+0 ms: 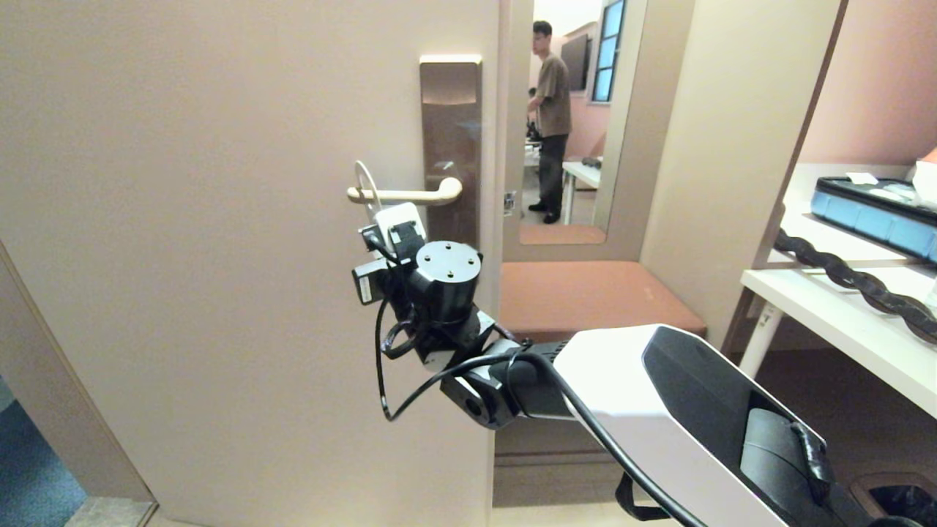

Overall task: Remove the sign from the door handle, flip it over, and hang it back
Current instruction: Take down the sign

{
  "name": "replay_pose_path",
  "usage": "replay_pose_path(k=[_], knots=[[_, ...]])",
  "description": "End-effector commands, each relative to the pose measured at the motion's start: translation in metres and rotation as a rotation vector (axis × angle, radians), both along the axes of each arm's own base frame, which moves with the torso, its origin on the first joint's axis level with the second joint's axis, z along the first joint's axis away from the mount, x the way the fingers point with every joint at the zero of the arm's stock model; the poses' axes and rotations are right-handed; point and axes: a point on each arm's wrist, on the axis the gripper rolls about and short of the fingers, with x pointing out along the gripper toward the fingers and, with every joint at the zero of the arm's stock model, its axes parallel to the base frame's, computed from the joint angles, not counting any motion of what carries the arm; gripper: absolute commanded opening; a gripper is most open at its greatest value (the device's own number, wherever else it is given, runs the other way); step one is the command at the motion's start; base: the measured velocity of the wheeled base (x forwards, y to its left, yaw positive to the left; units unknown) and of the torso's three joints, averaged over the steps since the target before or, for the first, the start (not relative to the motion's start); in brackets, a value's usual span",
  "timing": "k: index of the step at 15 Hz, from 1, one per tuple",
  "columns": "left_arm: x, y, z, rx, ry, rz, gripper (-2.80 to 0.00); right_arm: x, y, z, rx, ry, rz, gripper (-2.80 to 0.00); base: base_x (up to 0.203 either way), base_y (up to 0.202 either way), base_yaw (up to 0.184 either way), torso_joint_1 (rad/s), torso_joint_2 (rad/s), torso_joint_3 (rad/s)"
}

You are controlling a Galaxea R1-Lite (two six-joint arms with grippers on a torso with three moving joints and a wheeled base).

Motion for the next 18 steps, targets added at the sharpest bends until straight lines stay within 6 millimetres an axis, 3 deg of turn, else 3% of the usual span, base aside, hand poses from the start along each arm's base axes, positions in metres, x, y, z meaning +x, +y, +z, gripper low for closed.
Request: replay_pose_path(k=[1,18], knots=[[0.0001,0.0,0.0,-0.001,0.002,0.0,-2.8,-0.0004,0.0011,-0.0022,0.0,-0.002,0.003,-2.8,0.0,0.0,0.0,0.0,0.0,0.0],[0.0001,0.0,-0.0001,-0.001,0.002,0.0,-2.8,-0.0006,0.0019,0.0001,-0.027,-0.036,0.1,-2.8,0.0,0.0,0.0,0.0,0.0,0.0]])
